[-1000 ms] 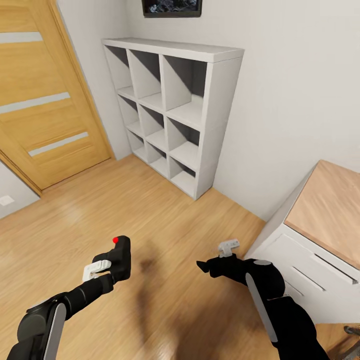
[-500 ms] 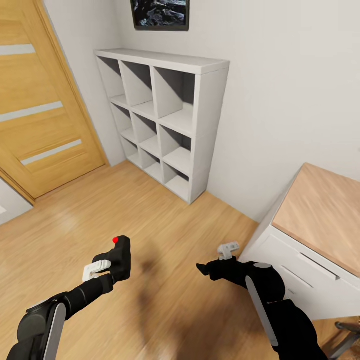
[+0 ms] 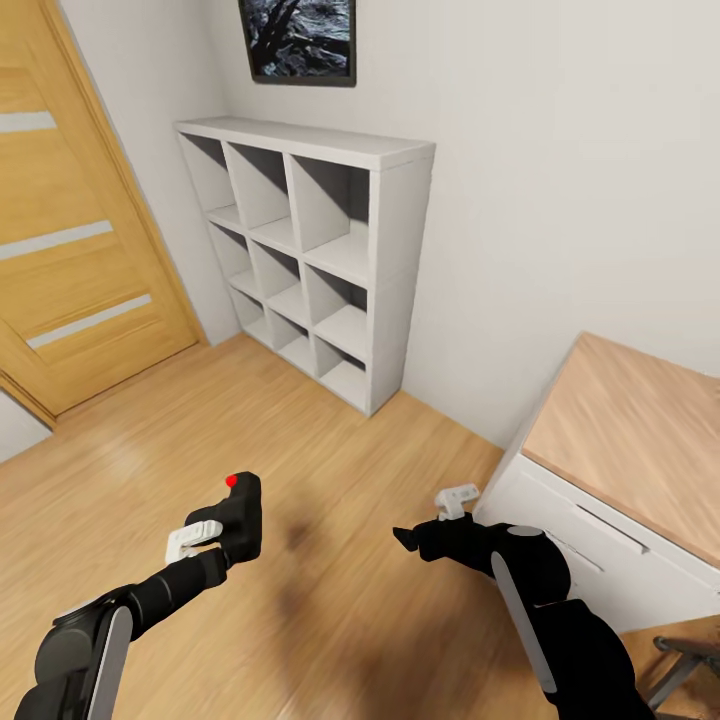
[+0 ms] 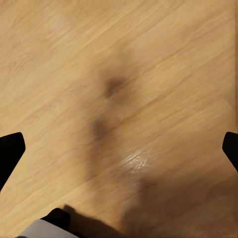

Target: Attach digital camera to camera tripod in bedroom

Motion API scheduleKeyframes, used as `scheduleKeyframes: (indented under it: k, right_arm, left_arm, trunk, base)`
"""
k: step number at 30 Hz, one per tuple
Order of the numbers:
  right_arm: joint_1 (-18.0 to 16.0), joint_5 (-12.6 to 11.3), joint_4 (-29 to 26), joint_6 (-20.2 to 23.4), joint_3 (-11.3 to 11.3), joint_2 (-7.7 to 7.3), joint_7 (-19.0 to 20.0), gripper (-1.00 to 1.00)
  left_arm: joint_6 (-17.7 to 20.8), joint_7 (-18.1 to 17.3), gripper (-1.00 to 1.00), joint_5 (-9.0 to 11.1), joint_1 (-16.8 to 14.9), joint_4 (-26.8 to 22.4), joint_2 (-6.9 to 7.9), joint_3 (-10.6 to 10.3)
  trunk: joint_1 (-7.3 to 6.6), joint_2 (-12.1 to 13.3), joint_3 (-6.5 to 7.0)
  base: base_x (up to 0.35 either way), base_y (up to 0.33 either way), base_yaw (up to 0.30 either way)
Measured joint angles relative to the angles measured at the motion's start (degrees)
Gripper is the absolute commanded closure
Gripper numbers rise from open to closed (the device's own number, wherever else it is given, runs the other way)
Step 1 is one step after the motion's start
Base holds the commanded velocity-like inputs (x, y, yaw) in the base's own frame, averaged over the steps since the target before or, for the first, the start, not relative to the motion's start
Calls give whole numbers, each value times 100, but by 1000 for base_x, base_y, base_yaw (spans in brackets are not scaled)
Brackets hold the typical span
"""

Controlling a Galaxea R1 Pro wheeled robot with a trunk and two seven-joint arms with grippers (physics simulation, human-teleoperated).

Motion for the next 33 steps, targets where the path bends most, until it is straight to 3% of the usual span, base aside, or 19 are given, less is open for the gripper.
scheduleKeyframes:
  k: [33]
  right_arm:
    - [9,0,-3,0,4,9,0,-100]
  left_arm:
    - [0,0,100,-7,0,0,0,0]
  trunk:
    - [-725,1325,897]
  base:
    - [0,0,-105]
